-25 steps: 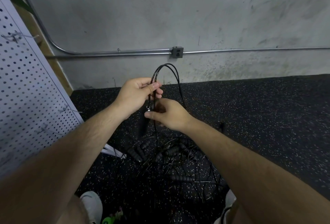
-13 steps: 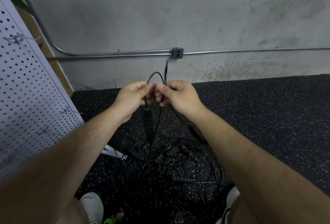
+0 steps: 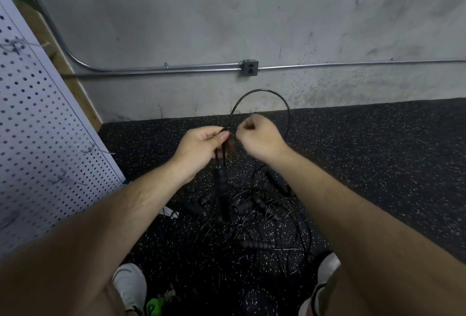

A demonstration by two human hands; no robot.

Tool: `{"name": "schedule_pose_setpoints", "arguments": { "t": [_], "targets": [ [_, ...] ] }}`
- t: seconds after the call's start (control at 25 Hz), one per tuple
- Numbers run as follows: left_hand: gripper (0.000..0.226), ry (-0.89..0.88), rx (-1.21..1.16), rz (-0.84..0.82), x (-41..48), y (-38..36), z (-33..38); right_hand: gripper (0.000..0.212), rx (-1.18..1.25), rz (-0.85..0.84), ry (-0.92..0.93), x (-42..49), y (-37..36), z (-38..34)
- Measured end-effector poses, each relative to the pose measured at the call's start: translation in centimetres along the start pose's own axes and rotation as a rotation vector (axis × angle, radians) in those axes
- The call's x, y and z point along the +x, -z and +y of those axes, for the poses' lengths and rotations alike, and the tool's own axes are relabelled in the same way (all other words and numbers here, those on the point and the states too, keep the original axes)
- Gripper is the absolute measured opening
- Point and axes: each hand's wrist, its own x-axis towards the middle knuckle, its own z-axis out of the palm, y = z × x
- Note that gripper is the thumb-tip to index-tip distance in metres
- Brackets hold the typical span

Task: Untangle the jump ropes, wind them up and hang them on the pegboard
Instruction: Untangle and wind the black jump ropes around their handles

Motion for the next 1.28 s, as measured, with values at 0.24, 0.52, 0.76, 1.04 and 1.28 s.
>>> {"name": "schedule_pose_setpoints", "arguments": {
  "t": [0.24, 0.52, 0.76, 1.04, 1.28],
  "targets": [
    [0.014, -0.003, -0.046, 0.026, 0.3, 0.1, 0.8, 0.018, -0.080, -0.105, 0.057, -0.9, -2.1, 1.0],
    [0.015, 0.002, -0.034, 0.026, 0.2, 1.4, 0.9, 0.013, -0.085, -0.106, 0.173, -0.6, -2.7, 1.1],
    [0.020, -0.003, -0.010, -0.062, 0.3, 1.9, -0.1, 0.017, 0.221, 0.043, 0.143, -0.5, 0.3, -3.4],
    [0.019, 0.040, 0.020, -0.137, -0.1, 1.4, -0.5, 0.015, 0.532, 0.247, 0.115, 0.6, 6.0, -7.1],
    [0.017, 0.012, -0.083, -0.009, 0.2, 0.6, 0.8, 0.022, 0.131, -0.095, -0.025, -2.3, 0.8, -1.2]
  ]
}}
